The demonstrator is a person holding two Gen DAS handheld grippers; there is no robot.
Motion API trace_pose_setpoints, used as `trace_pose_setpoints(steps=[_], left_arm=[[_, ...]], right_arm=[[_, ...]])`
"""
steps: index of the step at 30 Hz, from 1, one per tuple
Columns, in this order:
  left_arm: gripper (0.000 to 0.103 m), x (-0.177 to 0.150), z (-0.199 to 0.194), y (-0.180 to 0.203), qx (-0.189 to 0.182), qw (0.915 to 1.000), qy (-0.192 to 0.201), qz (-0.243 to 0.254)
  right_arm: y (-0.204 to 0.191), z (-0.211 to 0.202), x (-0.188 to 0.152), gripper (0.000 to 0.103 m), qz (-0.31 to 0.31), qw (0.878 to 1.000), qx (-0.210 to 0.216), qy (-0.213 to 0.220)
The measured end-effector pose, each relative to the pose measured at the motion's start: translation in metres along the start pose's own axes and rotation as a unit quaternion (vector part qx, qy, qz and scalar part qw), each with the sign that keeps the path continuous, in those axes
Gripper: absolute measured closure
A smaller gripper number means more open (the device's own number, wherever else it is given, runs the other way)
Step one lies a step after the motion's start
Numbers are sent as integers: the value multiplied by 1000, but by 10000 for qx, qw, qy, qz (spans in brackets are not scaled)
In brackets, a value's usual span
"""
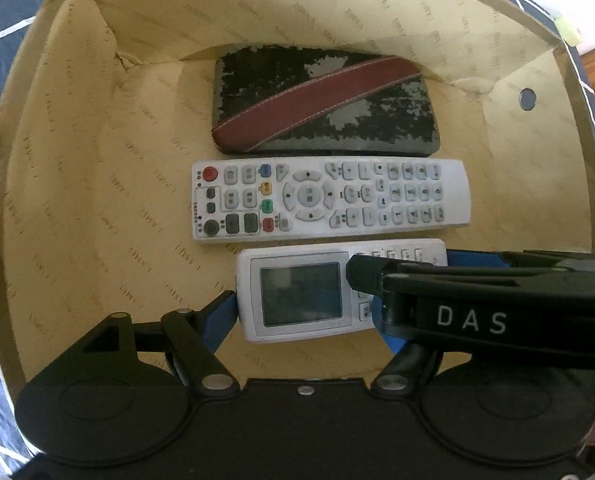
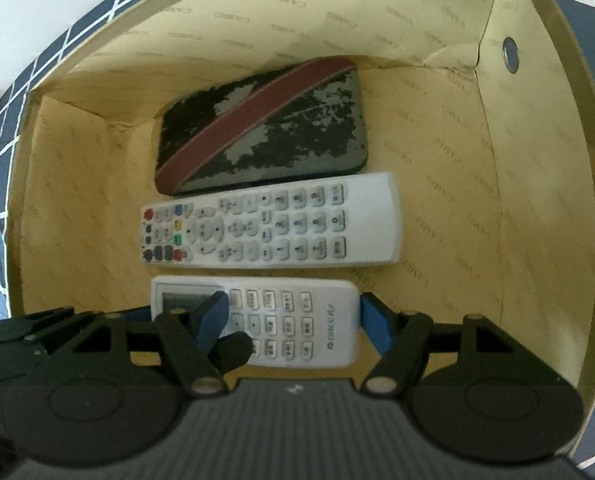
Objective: Organize objects
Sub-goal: 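Lower the air-conditioner remote into the box beside the TV remote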
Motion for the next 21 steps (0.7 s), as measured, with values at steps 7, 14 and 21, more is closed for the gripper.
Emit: trace_pose_setpoints(steps=[7,14,21], left_arm=[[30,4,4,-1,-46,10000,-67,-23],[29,7,5,-2,-54,10000,-65,-26],[28,8,8,0,-26,10000,-38,-12]], right_arm=[[0,1,3,32,14,10000,-49,-62],[-2,-1,5,32,36,10000,-54,-70],[-4,-3,5,32,30,10000,-48,-61]])
Point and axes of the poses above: each gripper's, at about its wrist camera, not at the fingertips, and z roughly the way its jaws point, y to its right, x to its top, the point moved 10 cm from there along z, roughly the way its jaws point, and after that the axes turned 14 degrees about -y, right-handed, at the moved point
